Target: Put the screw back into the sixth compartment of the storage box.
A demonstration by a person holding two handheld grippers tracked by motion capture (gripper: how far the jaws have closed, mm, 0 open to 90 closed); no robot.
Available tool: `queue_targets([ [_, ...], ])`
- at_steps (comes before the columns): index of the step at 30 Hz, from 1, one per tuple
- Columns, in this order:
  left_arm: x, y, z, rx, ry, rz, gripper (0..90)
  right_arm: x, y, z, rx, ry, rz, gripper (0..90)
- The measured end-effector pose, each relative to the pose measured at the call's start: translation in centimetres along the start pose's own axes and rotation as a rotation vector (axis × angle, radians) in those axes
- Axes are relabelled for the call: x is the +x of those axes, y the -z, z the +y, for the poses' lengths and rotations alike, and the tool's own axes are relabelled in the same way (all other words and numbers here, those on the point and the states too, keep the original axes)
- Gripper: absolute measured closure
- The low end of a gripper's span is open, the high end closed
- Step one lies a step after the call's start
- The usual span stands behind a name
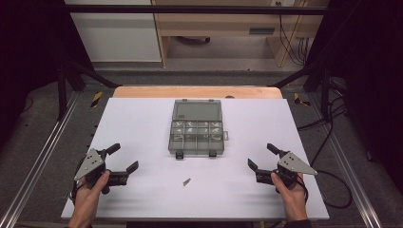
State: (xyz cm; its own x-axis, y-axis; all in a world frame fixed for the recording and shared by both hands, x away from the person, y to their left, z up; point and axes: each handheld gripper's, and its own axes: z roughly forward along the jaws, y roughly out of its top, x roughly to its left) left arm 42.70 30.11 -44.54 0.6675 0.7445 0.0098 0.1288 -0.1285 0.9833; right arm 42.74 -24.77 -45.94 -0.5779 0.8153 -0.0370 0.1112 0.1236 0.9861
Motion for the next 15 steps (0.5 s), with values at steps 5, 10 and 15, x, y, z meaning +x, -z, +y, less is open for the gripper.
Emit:
queue_targets([
  [5, -0.1, 0.0, 0.0, 0.008, 0.009, -0.011, 1.9, 0.1, 0.0, 0.0, 0.016, 0.002, -0.006, 6.5],
  [10, -1.7, -1.0, -0.1, 0.081, -0.013, -0.075, 2.3, 0.0, 0.6, -0.2, 0.006, -0.005, -0.030, 7.1],
  [15, -3.1, -2.0, -0.1, 0.152, -0.022, -0.126, 2.6, 0.2, 0.8, -0.1, 0.006, -0.012, -0.056, 7.3],
])
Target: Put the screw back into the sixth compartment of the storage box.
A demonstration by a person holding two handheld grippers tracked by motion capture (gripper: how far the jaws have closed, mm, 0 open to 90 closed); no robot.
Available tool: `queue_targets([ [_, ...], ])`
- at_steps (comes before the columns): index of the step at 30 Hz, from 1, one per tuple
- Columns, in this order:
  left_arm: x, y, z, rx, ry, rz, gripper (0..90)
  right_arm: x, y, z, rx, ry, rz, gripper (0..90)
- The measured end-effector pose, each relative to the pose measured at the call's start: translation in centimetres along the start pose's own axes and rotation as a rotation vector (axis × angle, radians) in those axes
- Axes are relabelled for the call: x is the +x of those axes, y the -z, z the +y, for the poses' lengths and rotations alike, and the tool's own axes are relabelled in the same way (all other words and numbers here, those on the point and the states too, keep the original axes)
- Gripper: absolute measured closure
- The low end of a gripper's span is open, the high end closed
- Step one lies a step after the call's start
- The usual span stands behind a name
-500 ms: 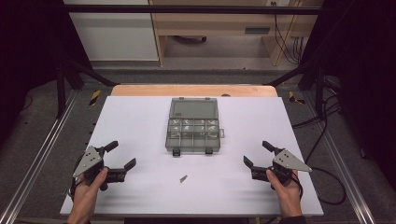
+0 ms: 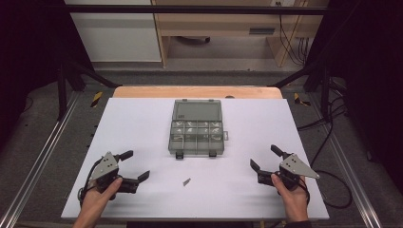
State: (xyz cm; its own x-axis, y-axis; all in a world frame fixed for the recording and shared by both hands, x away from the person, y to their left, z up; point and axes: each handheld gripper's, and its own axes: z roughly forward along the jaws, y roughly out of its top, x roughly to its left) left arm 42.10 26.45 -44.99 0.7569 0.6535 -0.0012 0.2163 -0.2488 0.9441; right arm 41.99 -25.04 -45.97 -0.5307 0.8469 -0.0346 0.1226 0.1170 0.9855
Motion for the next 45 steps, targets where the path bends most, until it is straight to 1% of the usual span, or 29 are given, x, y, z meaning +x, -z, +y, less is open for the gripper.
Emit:
queue_targets([
  [1, -0.7, -0.8, 0.4, 0.041, 0.006, -0.020, 2.4, 0.3, -0.2, 0.1, 0.008, 0.008, -0.010, 7.5],
  [3, -1.5, -1.6, 1.2, 0.071, -0.005, -0.057, 3.0, 0.7, -0.5, 0.2, 0.021, 0.017, -0.007, 9.9],
  [4, -1.5, -1.6, 1.2, 0.071, -0.005, -0.057, 2.6, 0.7, -0.5, 0.2, 0.021, 0.017, -0.007, 9.9],
  [7, -2.9, -3.2, 2.5, 0.154, -0.066, -0.084, 3.4, 1.2, -1.2, 0.1, 0.053, 0.014, 0.014, 14.1],
  [8, -3.5, -3.9, 3.0, 0.173, -0.081, -0.113, 3.6, 1.6, -1.5, 0.2, 0.049, 0.014, 0.020, 13.4],
  [11, -4.4, -5.1, 3.8, 0.216, -0.087, -0.144, 3.5, 2.2, -1.4, 0.6, 0.033, 0.024, 0.020, 10.5],
  [12, -4.4, -5.1, 3.8, 0.216, -0.087, -0.144, 3.6, 2.2, -1.4, 0.6, 0.033, 0.024, 0.020, 10.5],
  [15, -4.8, -6.0, 4.6, 0.269, -0.086, -0.152, 4.0, 2.2, -1.2, 0.6, 0.031, -0.006, 0.021, 8.3],
  [16, -4.9, -6.5, 5.1, 0.299, -0.056, -0.161, 4.2, 2.1, -1.2, 0.6, 0.034, -0.012, 0.019, 7.6],
  [17, -4.9, -6.7, 5.3, 0.321, -0.054, -0.167, 4.5, 2.1, -1.2, 0.6, 0.031, -0.013, 0.025, 7.2],
  [18, -4.9, -6.7, 5.3, 0.321, -0.054, -0.167, 4.8, 2.1, -1.2, 0.6, 0.031, -0.013, 0.025, 7.2],
  [19, -5.0, -7.3, 5.8, 0.378, -0.063, -0.170, 5.0, 2.1, -1.2, 0.6, 0.031, -0.016, 0.021, 6.4],
  [20, -5.0, -7.3, 5.8, 0.378, -0.063, -0.170, 5.3, 2.1, -1.2, 0.6, 0.031, -0.016, 0.021, 6.4],
  [21, -5.2, -7.9, 6.3, 0.425, -0.073, -0.174, 5.6, 2.1, -1.3, 0.6, 0.041, -0.002, 0.015, 5.9],
  [22, -5.2, -7.9, 6.3, 0.425, -0.073, -0.174, 5.5, 2.2, -1.4, 0.5, 0.045, 0.005, 0.018, 5.6],
  [25, -5.5, -9.4, 7.0, 0.497, -0.094, -0.197, 5.7, 2.5, -1.4, 0.5, 0.052, 0.015, 0.021, 5.5],
  [27, -5.6, -9.8, 7.1, 0.517, -0.101, -0.206, 5.9, 2.5, -1.4, 0.5, 0.054, 0.019, 0.020, 5.5],
  [28, -5.6, -10.1, 7.2, 0.550, -0.126, -0.214, 6.3, 2.5, -1.3, 0.5, 0.054, 0.020, 0.022, 5.5],
  [29, -5.9, -10.9, 7.2, 0.588, -0.127, -0.227, 6.5, 2.5, -1.3, 0.5, 0.054, 0.016, 0.022, 5.5],
  [30, -5.9, -10.9, 7.2, 0.588, -0.127, -0.227, 6.7, 2.4, -1.3, 0.5, 0.056, 0.017, 0.022, 5.5],
  [31, -6.1, -11.5, 7.1, 0.620, -0.128, -0.232, 6.8, 2.4, -1.3, 0.4, 0.056, 0.014, 0.022, 5.5],
  [32, -6.1, -11.5, 7.1, 0.620, -0.128, -0.232, 6.8, 2.4, -1.3, 0.4, 0.056, 0.014, 0.022, 5.5],
  [33, -6.0, -12.1, 7.0, 0.645, -0.121, -0.244, 6.9, 2.3, -1.3, 0.4, 0.056, 0.010, 0.019, 5.5],
  [36, -5.9, -12.8, 6.9, 0.659, -0.091, -0.242, 9.1, 2.3, -1.3, 0.4, 0.059, 0.011, 0.015, 5.4],
  [38, -5.8, -13.0, 6.9, 0.671, -0.086, -0.243, 10.2, 2.3, -1.3, 0.4, 0.061, 0.013, 0.014, 5.3],
  [41, -5.8, -13.6, 6.8, 0.706, -0.098, -0.236, 15.2, 2.3, -1.3, 0.3, 0.066, 0.018, 0.013, 5.1],
  [42, -5.7, -13.8, 6.8, 0.732, -0.118, -0.236, 19.9, 2.3, -1.3, 0.3, 0.069, 0.025, 0.012, 5.0],
  [44, -5.7, -13.9, 6.8, 0.739, -0.118, -0.239, 23.0, 2.3, -1.3, 0.3, 0.071, 0.028, 0.010, 5.0],
  [45, -5.8, -14.1, 6.6, 0.757, -0.123, -0.246, 29.3, 2.3, -1.3, 0.3, 0.074, 0.033, 0.010, 4.9],
])
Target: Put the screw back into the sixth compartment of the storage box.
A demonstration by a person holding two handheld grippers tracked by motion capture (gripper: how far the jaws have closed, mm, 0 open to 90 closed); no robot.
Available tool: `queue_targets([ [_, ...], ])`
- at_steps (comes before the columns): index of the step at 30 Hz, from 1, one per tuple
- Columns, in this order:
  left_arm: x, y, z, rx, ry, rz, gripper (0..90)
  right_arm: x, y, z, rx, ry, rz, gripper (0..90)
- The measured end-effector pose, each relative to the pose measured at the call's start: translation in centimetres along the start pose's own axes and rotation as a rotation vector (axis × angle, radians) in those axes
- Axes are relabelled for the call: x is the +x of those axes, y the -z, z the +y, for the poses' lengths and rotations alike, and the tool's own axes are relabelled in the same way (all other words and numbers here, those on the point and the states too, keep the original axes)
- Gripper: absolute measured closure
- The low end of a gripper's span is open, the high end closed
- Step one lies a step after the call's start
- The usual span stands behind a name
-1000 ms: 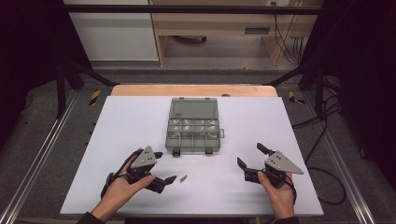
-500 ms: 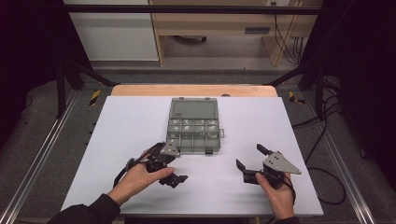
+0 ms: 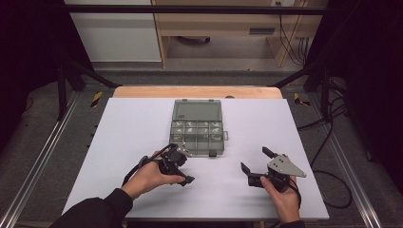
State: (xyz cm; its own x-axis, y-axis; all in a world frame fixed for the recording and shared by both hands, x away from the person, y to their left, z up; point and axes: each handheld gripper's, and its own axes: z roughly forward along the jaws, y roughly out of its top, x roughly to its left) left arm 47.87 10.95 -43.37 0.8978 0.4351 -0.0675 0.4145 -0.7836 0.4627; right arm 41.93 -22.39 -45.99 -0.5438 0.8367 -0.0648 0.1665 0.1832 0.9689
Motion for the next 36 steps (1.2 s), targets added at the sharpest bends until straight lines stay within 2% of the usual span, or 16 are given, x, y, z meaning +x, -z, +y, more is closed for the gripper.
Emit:
queue_targets([
  [2, 0.0, -0.1, 0.0, 0.010, 0.001, 0.007, 35.7, 0.0, 0.0, 0.0, 0.002, 0.000, 0.001, 4.9],
  [3, 0.1, -0.1, 0.0, 0.021, 0.003, 0.008, 35.7, 0.0, 0.0, 0.0, 0.002, 0.000, 0.001, 4.9],
  [4, 0.1, -0.2, 0.0, 0.033, 0.006, -0.002, 41.8, 0.0, 0.0, -0.1, 0.006, 0.001, 0.000, 5.0],
  [6, 0.1, -0.3, -0.1, 0.043, 0.013, -0.011, 44.1, 0.0, 0.0, -0.1, 0.007, 0.003, -0.001, 5.0],
  [8, 0.1, -0.4, 0.0, 0.062, 0.008, -0.007, 51.3, 0.0, -0.1, -0.1, 0.010, 0.005, -0.001, 5.0],
  [12, 0.0, -0.7, 0.0, 0.087, 0.021, -0.021, 58.7, 0.0, -0.1, -0.1, 0.014, 0.007, 0.000, 5.0],
  [24, -0.4, -1.2, 0.2, 0.131, 0.007, -0.029, 71.0, 0.0, -0.1, -0.1, 0.020, 0.006, 0.006, 5.2],
  [36, -0.3, -1.4, 0.0, 0.151, 0.000, -0.022, 77.8, 0.0, -0.2, -0.2, 0.025, 0.006, 0.010, 5.4],
])
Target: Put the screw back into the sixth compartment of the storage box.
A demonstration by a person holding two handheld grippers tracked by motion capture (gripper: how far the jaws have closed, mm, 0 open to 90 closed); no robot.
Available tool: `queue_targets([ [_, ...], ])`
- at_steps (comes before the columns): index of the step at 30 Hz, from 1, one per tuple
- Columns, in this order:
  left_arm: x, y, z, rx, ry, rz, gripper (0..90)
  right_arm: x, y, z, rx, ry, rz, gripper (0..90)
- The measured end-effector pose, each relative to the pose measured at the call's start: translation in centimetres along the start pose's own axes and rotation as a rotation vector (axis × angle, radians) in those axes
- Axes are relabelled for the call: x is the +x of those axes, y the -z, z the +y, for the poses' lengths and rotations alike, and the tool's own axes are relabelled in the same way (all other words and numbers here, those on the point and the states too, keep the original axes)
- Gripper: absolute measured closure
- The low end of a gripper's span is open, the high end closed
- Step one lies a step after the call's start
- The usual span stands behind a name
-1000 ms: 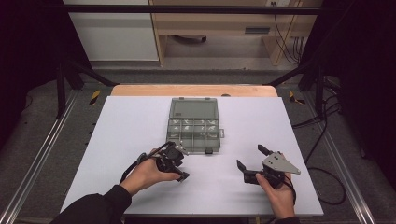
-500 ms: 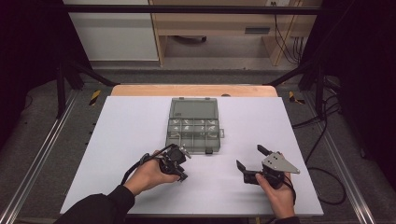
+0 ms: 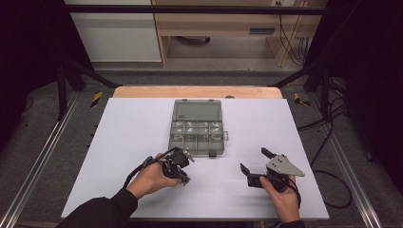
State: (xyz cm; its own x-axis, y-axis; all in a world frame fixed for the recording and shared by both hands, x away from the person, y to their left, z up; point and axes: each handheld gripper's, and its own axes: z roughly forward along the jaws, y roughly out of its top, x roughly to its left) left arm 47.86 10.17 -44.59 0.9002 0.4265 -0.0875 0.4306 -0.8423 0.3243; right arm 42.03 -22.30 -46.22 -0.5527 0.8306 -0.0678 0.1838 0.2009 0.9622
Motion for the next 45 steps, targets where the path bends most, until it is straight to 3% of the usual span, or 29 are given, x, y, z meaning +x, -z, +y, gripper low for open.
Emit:
queue_targets([
  [8, 0.0, -0.1, -0.1, -0.003, 0.000, 0.021, 86.6, 0.0, 0.0, 0.0, 0.002, -0.001, 0.004, 5.5],
  [15, -0.1, 0.0, -0.4, -0.023, 0.008, 0.044, 87.9, 0.0, 0.0, 0.0, 0.000, -0.002, 0.002, 5.5],
  [26, 0.6, 1.4, -0.5, -0.130, 0.032, 0.095, 88.0, 0.0, -0.1, -0.1, 0.004, -0.004, 0.005, 5.6],
  [36, 1.0, 2.4, -0.1, -0.273, 0.098, 0.152, 88.0, 0.0, -0.1, -0.1, 0.004, -0.004, 0.004, 5.6],
  [45, 1.2, 2.8, 0.2, -0.308, 0.122, 0.185, 88.0, 0.0, -0.1, -0.1, 0.004, -0.007, 0.003, 5.6],
])
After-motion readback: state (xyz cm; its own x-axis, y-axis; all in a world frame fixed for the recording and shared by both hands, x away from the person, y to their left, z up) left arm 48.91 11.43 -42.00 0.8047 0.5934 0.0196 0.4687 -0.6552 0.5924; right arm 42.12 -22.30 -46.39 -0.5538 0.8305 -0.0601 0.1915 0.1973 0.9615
